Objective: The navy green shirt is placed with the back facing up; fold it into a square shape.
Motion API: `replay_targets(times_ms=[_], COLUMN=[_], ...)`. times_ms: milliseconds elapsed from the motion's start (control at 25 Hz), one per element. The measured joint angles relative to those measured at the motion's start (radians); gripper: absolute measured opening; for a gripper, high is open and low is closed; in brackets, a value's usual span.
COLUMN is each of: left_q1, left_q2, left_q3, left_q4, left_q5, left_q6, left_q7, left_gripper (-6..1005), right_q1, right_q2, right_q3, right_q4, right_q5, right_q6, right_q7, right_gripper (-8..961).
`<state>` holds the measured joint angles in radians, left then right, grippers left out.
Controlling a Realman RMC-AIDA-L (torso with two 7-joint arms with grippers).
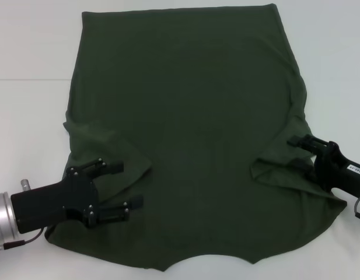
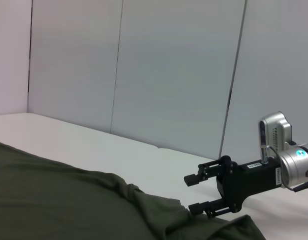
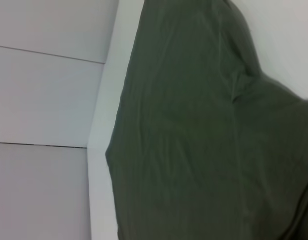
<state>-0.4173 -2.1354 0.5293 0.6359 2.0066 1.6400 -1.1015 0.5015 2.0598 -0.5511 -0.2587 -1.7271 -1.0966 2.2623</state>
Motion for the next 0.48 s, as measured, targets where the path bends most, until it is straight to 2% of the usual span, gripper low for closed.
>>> replay_targets(times_ms=[480], left_q1=[0.000], left_q2=[-0.001], left_q3=[0.000], left_q4=[0.002], left_q5=[-0.009], left_q6=[0.000], left_q7=[0.002], left_gripper=[884], right_q1=[-0.007], right_q2=[-0.025], right_q3=[-0.026], right_q4=[-0.003], right_q5=[0.000], right_q6=[0.024], right_q7=[0.049], right_gripper=[620])
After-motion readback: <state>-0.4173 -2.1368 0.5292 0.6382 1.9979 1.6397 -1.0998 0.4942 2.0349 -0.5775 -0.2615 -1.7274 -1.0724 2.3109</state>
